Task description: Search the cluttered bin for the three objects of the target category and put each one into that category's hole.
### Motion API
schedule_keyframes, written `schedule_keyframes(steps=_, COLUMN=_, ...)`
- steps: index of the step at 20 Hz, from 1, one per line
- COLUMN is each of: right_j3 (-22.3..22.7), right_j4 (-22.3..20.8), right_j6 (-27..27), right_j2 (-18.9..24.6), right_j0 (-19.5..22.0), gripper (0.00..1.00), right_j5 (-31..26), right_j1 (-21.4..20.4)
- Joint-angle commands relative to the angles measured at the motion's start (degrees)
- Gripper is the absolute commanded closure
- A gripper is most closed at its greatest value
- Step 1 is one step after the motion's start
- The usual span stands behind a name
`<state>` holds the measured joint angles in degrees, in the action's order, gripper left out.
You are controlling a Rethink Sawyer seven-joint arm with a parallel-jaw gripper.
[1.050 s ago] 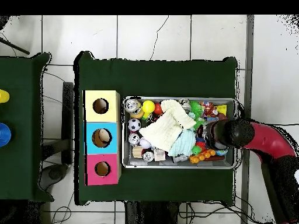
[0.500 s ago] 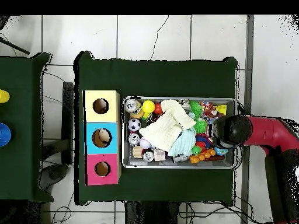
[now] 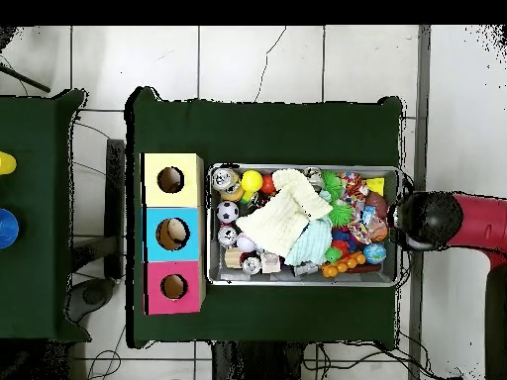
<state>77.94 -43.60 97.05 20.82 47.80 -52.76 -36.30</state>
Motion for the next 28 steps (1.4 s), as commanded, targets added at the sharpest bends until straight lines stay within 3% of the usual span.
schedule_keyframes(steps=1, right_j3=-2.3, right_j4=-4.0, right_j6=-2.8, right_j2=-3.0, right_j0=-2.8, gripper=0.0, right_j5=-1.5, right_j1=2.4)
schedule_keyframes(steps=10, right_j3=-1.1, right_j4=-5.0, right_j6=8.3, right_j2=-8.6, right_j0=-9.8, gripper=0.0, right_j5=5.2, right_j1=6.8)
schedule_keyframes(steps=17, right_j3=-1.8, right_j4=-1.9, right_j6=6.6, right_j2=-11.0, right_j0=-10.9, gripper=0.0, right_j5=5.7, right_j1=7.8)
schedule_keyframes(steps=28, right_j3=-6.1, right_j4=1.2, right_j6=2.3, right_j2=-10.1, right_j0=-10.2, gripper=0.0, right_j5=2.4, right_j1=10.1)
